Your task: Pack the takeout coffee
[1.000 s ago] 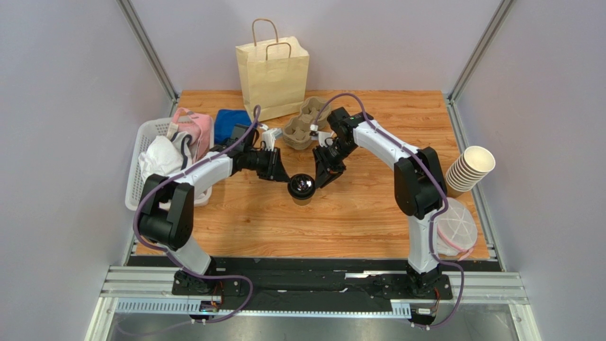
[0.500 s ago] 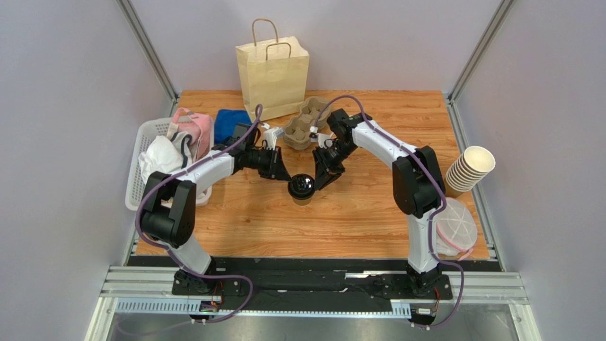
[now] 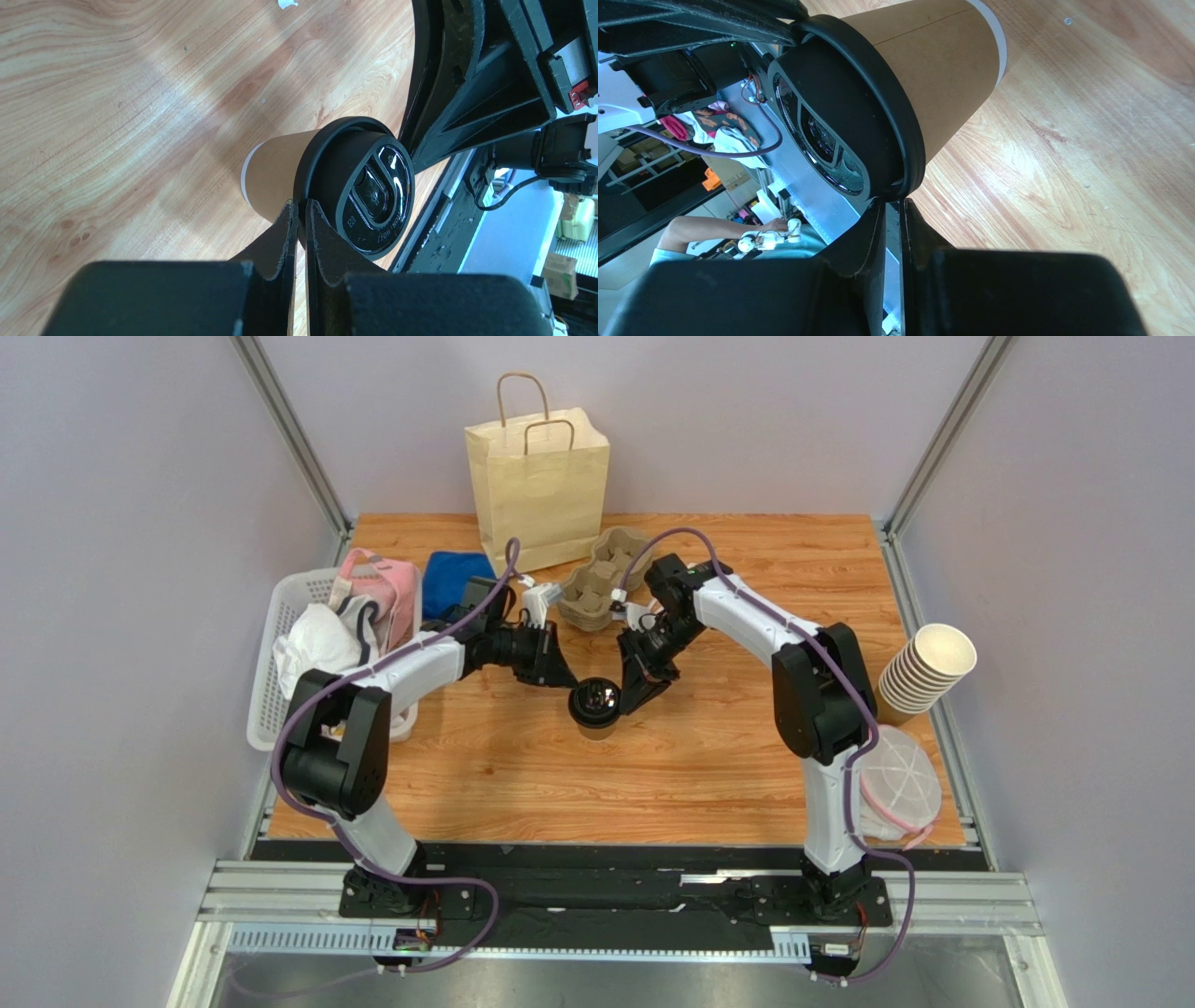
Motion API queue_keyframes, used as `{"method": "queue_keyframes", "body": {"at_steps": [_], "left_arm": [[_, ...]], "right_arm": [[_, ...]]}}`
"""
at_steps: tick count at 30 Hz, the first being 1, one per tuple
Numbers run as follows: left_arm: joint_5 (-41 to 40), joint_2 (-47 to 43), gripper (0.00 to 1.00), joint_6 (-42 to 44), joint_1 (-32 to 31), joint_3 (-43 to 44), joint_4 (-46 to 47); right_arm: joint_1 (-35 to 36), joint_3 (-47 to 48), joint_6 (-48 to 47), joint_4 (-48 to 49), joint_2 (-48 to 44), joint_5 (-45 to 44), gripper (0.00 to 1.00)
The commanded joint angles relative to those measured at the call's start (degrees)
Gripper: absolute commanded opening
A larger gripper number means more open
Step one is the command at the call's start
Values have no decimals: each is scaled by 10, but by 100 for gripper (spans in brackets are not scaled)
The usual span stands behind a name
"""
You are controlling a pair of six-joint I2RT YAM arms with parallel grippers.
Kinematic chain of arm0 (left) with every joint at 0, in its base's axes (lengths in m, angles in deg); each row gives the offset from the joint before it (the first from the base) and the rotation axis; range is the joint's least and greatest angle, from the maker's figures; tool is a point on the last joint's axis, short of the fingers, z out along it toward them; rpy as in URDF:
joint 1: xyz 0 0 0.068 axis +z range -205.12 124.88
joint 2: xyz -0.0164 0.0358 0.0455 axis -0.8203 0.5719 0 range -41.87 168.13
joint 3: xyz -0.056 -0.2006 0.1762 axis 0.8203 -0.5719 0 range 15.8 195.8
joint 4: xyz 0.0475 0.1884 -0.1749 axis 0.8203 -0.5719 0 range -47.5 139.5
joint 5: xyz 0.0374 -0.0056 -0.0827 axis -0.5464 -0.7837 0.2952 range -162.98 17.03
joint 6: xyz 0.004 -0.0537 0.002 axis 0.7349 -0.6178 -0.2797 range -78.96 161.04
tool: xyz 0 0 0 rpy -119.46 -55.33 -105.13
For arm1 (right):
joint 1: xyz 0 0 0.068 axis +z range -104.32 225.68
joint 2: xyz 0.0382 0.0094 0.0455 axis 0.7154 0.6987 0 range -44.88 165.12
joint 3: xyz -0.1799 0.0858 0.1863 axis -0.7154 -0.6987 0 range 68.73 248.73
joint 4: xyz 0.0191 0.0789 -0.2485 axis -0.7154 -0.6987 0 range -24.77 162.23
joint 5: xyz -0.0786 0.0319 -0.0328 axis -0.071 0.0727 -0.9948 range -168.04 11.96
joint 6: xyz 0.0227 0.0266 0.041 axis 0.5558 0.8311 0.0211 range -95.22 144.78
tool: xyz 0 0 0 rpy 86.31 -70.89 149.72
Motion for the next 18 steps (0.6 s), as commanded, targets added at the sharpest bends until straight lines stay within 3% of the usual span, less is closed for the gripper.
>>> {"method": "queue_keyframes", "body": {"at_steps": [1, 6, 10, 13, 18], "left_arm": [[-82, 56, 7, 45, -17, -31, -58], [-69, 40, 9, 50, -17, -27, -62], [-47, -3, 26, 54, -16, -13, -57], [-42, -23, 32, 59, -15, 11, -68], [-21, -42, 34, 49, -12, 29, -77]], "right_arm": [[7, -25, -18, 72, 48, -99, 10], [7, -22, -16, 70, 44, -87, 10], [7, -16, -13, 70, 32, -67, 12], [7, -5, -13, 63, 24, -55, 15], [5, 0, -21, 49, 2, -30, 29]]}}
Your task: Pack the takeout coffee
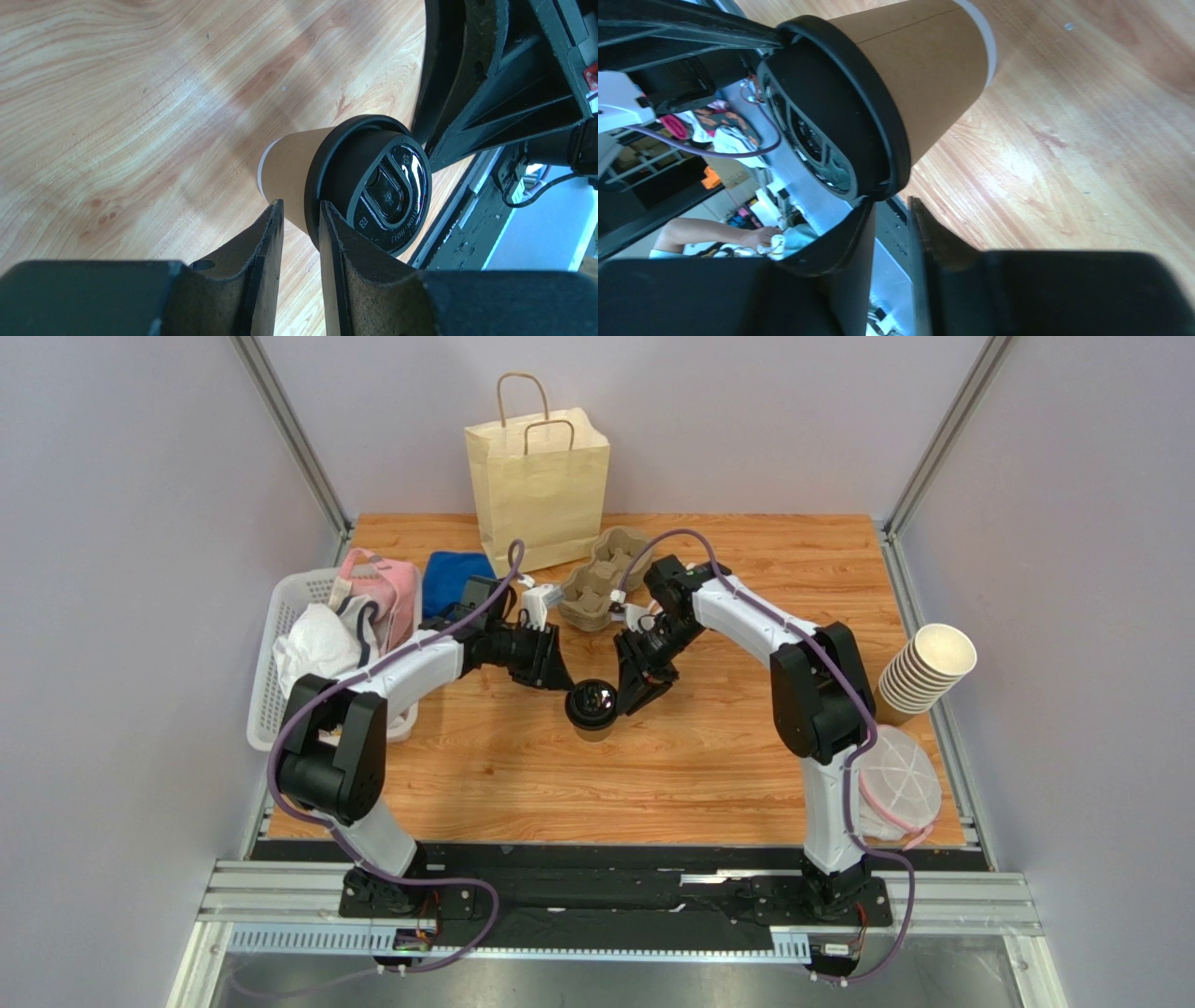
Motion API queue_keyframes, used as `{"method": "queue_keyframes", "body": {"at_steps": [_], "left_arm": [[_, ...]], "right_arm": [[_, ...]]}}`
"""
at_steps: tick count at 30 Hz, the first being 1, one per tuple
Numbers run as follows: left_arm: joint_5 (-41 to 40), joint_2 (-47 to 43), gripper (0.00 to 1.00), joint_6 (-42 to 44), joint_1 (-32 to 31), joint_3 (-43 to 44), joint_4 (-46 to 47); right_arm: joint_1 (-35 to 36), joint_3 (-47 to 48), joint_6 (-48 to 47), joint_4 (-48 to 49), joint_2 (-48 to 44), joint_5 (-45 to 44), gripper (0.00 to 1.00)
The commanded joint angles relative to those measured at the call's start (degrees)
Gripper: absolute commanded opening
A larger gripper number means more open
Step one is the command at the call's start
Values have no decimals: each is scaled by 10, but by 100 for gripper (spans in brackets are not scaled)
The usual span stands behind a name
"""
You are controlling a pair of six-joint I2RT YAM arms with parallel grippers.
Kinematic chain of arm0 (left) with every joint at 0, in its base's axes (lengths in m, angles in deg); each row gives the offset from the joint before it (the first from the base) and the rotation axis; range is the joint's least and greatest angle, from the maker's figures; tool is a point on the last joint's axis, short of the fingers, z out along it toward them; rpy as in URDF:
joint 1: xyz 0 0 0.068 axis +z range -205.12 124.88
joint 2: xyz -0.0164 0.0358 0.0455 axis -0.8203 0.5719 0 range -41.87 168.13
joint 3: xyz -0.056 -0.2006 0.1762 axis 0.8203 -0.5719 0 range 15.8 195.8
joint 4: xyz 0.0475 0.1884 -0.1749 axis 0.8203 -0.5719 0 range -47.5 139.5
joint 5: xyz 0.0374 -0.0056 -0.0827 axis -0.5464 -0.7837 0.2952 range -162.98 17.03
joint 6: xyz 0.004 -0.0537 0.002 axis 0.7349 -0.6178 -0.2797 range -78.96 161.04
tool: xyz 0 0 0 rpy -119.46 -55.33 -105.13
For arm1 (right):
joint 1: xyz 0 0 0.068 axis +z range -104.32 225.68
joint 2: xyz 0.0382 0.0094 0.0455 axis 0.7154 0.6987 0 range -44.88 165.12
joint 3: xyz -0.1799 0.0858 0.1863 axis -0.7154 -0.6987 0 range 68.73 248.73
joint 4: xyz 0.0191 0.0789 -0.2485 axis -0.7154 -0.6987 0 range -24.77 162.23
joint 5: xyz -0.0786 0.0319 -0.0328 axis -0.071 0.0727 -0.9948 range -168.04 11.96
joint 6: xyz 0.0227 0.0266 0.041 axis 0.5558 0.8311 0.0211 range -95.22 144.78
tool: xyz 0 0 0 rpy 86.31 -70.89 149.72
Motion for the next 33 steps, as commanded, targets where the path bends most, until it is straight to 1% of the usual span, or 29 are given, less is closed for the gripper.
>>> {"method": "queue_keyframes", "body": {"at_steps": [1, 2, 5, 10, 11, 13, 14, 17, 20, 21, 24, 28, 33], "left_arm": [[13, -29, 34, 15, -9, 19, -40], [13, -30, 34, 14, -8, 19, -41], [19, -30, 36, 12, -4, 20, -41], [31, -33, 41, 7, 5, 40, -41], [33, -34, 41, 7, 6, 44, -41], [33, -36, 43, 5, 11, 56, -45], [37, -36, 44, 3, 12, 58, -46], [50, -37, 49, -7, 22, 65, -42], [67, -46, 53, -20, 41, 69, -34], [79, -52, 58, -25, 47, 67, -30], [93, -80, 62, -40, 73, 64, -20], [98, -125, 64, -50, 111, 61, -6], [117, -165, 66, -95, 188, 73, 10]], "right_arm": [[5, 4, -24, 43, -9, -38, 32], [3, 5, -26, 40, -13, -34, 39], [-2, 16, -36, 26, -19, -26, 47], [-15, 32, -63, 15, -32, 8, 53], [-18, 32, -66, 15, -42, 10, 56], [-20, 31, -74, 15, -54, 18, 59], [-24, 29, -83, 15, -59, 20, 63], [-27, 18, -108, 15, -80, 11, 71], [-26, -5, -143, 18, -99, -12, 77], [-26, -12, -153, 23, -104, -19, 78], [-19, -54, -185, 56, -131, -66, 82], [9, -57, -197, 80, -138, -116, 84], [52, -73, -223, 93, -130, -177, 84]]}}
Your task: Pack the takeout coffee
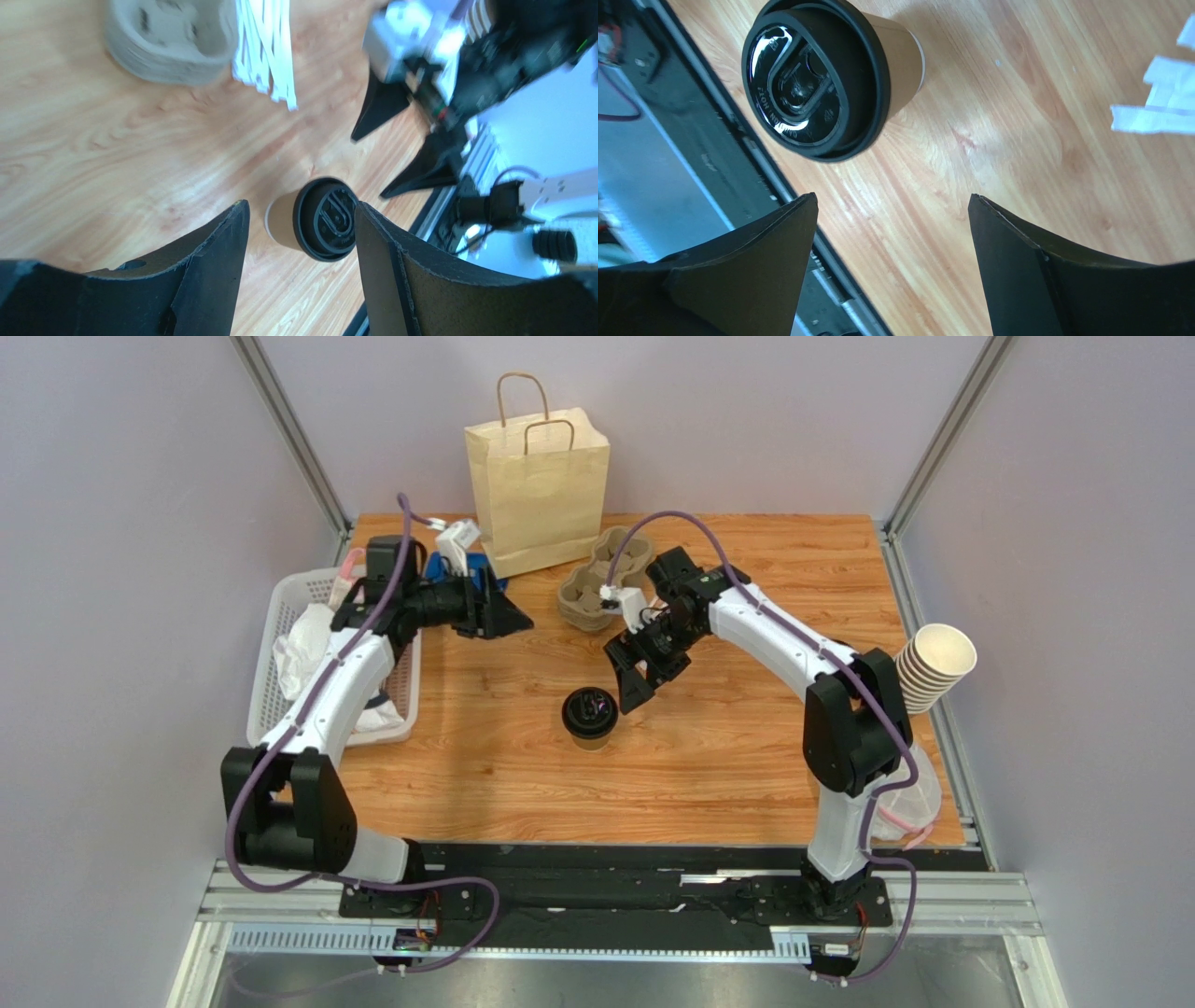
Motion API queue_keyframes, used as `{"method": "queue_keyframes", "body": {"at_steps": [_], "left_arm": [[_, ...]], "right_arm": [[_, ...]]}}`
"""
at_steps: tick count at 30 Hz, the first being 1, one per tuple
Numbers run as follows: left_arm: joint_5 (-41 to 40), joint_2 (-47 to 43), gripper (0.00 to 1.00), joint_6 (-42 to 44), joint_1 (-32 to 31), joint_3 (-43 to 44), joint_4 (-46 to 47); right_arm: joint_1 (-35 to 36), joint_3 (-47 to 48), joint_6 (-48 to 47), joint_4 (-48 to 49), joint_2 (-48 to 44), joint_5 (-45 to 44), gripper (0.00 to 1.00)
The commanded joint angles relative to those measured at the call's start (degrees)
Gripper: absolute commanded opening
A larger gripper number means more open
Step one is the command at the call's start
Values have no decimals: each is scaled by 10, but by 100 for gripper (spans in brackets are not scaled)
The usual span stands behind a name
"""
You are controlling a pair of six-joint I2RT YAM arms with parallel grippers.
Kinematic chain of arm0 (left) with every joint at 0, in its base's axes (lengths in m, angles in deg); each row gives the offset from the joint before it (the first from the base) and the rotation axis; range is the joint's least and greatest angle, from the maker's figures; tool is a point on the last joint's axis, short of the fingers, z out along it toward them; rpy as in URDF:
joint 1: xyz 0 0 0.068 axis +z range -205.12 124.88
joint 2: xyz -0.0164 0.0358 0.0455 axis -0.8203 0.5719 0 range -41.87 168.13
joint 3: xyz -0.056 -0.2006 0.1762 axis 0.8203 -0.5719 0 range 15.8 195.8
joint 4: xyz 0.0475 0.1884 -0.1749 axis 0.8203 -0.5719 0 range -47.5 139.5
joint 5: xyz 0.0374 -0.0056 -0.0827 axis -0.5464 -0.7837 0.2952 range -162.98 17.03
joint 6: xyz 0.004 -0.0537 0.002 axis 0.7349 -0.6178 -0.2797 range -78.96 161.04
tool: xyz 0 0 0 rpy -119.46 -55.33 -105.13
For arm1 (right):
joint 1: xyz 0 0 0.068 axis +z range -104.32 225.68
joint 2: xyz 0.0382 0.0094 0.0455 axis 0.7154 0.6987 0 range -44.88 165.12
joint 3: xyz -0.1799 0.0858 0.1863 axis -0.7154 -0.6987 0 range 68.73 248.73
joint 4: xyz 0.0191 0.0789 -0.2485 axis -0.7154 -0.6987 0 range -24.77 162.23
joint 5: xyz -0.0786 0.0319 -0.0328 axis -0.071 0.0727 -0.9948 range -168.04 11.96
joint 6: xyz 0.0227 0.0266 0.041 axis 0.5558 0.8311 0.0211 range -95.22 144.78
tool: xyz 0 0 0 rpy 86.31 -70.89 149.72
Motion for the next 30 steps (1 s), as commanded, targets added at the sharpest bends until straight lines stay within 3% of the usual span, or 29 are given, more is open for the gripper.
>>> {"method": "queue_keyframes", "body": {"at_steps": [1, 5, 13, 23, 30], "left_arm": [[35, -43, 66, -52, 55, 22, 42], [46, -63, 66, -73, 122, 21, 54], [43, -83, 66, -81, 159, 15, 67], [26, -108, 66, -89, 179, -28, 79], [31, -113, 66, -72, 193, -31, 45]], "right_arm": [[50, -19, -51, 46, -11, -68, 84], [86, -36, -57, 65, -12, -104, 84], [119, 13, -24, 70, 38, -110, 82], [135, 158, 27, 80, 145, -83, 80], [142, 308, 66, 81, 243, -91, 81]]}}
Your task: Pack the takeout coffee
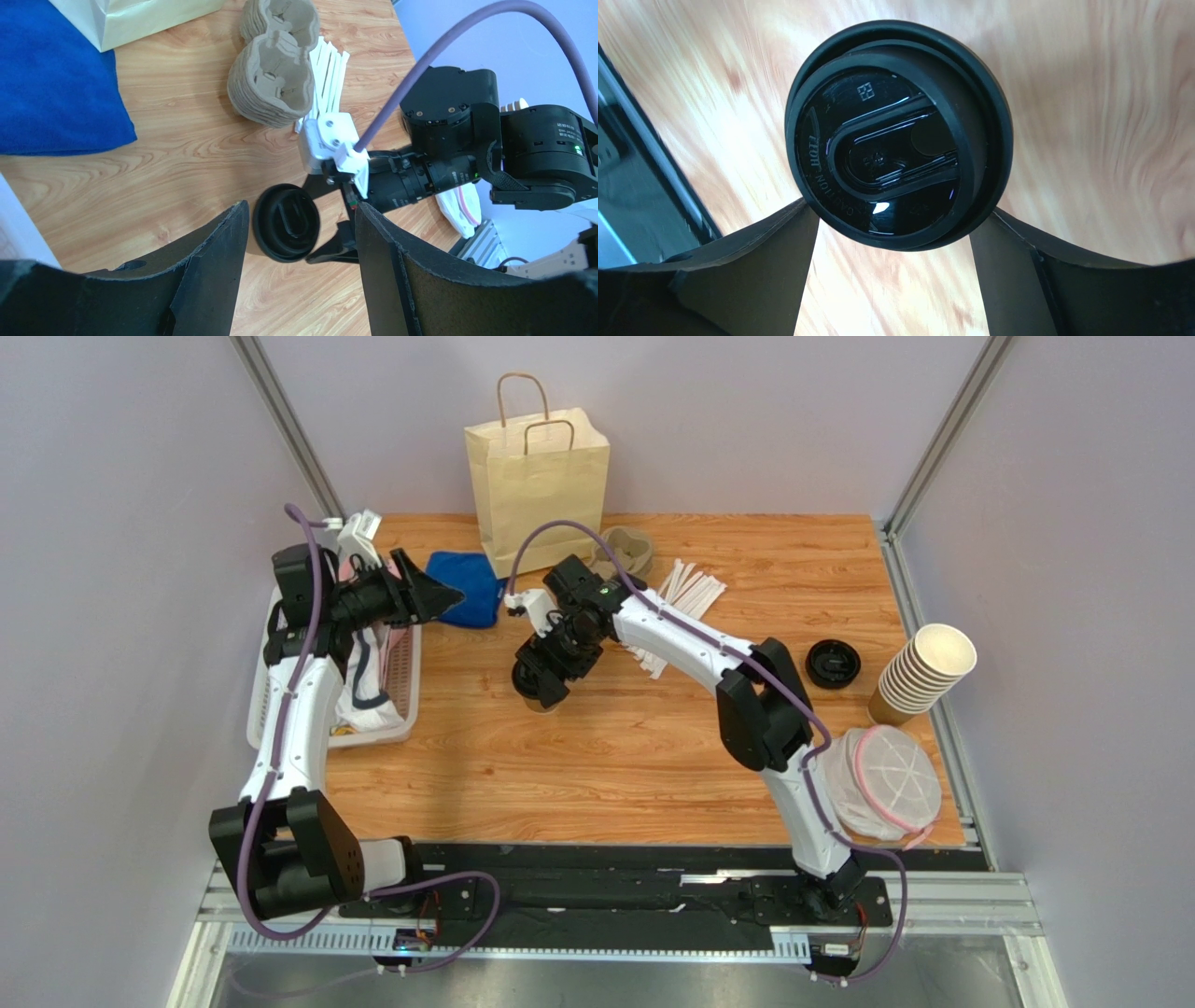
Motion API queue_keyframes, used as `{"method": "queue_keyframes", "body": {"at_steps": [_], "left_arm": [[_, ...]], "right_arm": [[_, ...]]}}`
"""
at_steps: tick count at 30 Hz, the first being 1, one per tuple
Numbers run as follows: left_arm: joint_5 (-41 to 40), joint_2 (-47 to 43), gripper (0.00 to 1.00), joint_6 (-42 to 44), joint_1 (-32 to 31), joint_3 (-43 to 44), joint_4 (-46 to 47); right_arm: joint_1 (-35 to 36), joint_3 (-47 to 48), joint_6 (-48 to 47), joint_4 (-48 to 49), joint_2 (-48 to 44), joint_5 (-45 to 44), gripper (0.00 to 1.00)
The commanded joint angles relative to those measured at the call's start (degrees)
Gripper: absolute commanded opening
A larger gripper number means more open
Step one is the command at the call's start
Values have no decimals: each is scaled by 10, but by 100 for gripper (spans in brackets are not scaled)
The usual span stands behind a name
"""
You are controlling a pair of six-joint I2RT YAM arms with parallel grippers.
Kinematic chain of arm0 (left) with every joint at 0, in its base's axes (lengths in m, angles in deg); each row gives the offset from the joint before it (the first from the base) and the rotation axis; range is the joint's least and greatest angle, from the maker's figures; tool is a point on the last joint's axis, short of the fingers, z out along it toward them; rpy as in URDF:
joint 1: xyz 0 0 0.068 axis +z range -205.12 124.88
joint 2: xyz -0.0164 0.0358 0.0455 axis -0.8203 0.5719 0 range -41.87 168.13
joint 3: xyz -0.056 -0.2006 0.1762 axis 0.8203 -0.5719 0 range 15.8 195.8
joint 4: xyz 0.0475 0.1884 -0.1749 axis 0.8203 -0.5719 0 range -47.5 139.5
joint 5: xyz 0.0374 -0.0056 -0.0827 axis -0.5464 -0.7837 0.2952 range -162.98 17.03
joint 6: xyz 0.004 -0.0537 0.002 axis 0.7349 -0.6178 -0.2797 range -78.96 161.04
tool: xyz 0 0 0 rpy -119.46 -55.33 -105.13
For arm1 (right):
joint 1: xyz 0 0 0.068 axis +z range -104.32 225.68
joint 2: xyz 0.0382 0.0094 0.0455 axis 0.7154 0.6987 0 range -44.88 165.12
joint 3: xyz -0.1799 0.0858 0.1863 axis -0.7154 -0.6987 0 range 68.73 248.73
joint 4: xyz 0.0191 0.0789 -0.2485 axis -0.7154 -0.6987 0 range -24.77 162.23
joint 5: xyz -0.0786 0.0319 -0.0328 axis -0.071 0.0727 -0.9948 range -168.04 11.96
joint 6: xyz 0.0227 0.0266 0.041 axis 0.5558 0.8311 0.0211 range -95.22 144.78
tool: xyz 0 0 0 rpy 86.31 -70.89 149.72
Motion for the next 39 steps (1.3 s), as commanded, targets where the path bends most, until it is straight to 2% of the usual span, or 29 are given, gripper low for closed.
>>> {"method": "queue_keyframes", "body": {"at_steps": [1, 9, 14, 16, 20, 24, 28, 30, 34, 39], "left_arm": [[5, -25, 66, 12, 15, 0, -14], [1, -56, 66, 23, 26, -23, -32], [2, -78, 66, 35, 30, -29, -39], [30, -79, 65, 36, 29, -26, -39], [48, -86, 63, 74, 29, -8, -86], [44, -106, 63, 190, 29, 25, -210], [19, -119, 62, 256, 29, 60, -296], [15, -128, 62, 261, 30, 75, -328], [28, -150, 62, 242, 29, 63, -326], [70, -138, 61, 248, 29, 83, -360]], "right_arm": [[5, 112, 39, 22, 56, -1, 81], [5, 219, 72, 25, 114, 7, 84], [-25, 169, 67, 3, 4, 37, 87], [-49, 144, 71, -1, -32, 47, 88], [-79, 137, 57, -23, -90, 23, 87], [-107, 127, 51, -45, -115, 1, 84], [-130, 84, 28, -26, -132, -24, 82], [-136, 90, 17, -31, -120, -18, 81], [-136, 133, 1, -52, -89, -21, 75], [-135, 138, 4, -59, -81, -20, 61]]}}
